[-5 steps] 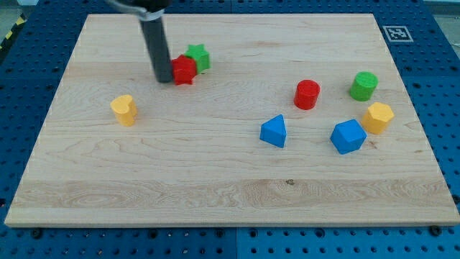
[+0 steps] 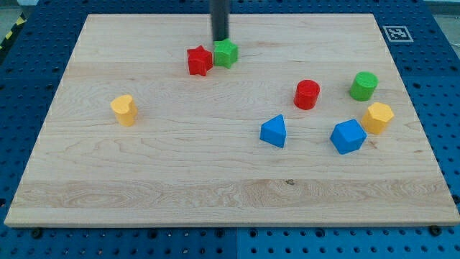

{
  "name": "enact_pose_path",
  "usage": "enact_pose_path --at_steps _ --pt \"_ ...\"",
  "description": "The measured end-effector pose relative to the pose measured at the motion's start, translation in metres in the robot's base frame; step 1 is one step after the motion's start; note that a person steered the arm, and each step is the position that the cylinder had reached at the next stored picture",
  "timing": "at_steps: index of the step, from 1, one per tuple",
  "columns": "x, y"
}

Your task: Slide your arm in between the red star and green star

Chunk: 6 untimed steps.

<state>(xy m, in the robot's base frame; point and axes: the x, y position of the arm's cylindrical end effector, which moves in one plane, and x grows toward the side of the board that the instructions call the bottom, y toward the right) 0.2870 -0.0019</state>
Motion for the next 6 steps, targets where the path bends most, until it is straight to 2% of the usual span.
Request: enact_pose_path --at_steps 1,2,3,4,6 --pt "0.002 0.012" --pt "0.002 -0.001" --pt "0.002 -0.048" --pt "0.006 -0.052" --pt "0.048 -0.028"
